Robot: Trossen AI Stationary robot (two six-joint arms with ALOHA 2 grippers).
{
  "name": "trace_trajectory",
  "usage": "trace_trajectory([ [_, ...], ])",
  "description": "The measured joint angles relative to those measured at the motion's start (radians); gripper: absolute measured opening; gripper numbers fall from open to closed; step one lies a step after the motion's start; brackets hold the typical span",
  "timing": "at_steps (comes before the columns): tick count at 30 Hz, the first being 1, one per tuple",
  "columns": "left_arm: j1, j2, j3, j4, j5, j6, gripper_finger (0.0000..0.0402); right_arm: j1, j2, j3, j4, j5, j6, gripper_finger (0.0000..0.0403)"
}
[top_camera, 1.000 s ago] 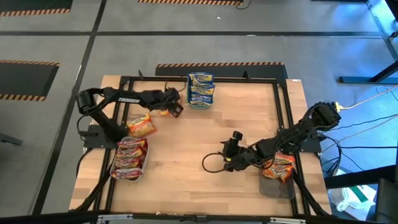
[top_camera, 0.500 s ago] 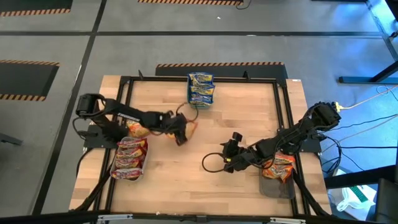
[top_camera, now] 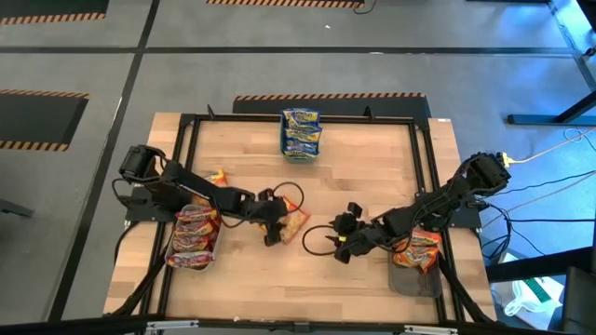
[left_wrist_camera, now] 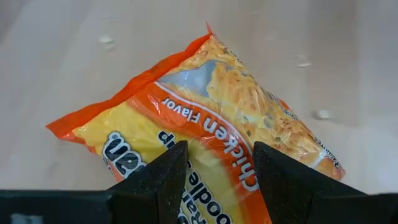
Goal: Sort Maruchan noodles
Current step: Put the orange noodle pack into the black bin
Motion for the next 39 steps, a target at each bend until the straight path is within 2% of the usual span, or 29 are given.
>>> trace_trajectory([
  [4, -0.058, 0.003, 0.002, 0.074, -0.005, 0.01, 0.018, 0.0, 0.0, 0.0, 0.007, 0.033, 0.002, 0.02],
  [8, -0.117, -0.005, 0.046, 0.075, -0.006, 0.042, 0.018, -0.001, 0.0, -0.001, 0.1, 0.079, -0.021, 0.02],
  [13, -0.184, -0.011, 0.109, -0.064, -0.012, 0.018, 0.018, -0.028, 0.005, 0.0, 0.227, 0.085, -0.076, 0.02],
  [16, -0.223, -0.013, 0.149, -0.226, -0.013, -0.057, 0.018, -0.064, 0.031, 0.0, 0.296, 0.051, -0.119, 0.02],
  [18, -0.255, -0.013, 0.162, -0.314, -0.026, -0.104, 0.018, -0.1, 0.066, 0.006, 0.348, -0.008, -0.151, 0.02],
  [22, -0.329, -0.013, 0.157, -0.345, -0.121, -0.178, 0.018, -0.168, 0.157, 0.038, 0.391, -0.138, -0.164, 0.02],
  [25, -0.368, -0.013, 0.137, -0.338, -0.211, -0.203, 0.018, -0.193, 0.236, 0.08, 0.415, -0.192, -0.191, 0.02],
  [29, -0.381, -0.013, 0.092, -0.302, -0.274, -0.256, 0.018, -0.198, 0.318, 0.12, 0.41, -0.221, -0.211, 0.02],
  [39, -0.336, -0.013, 0.051, -0.292, -0.26, -0.322, 0.018, -0.154, 0.351, 0.137, 0.411, -0.21, -0.194, 0.02],
])
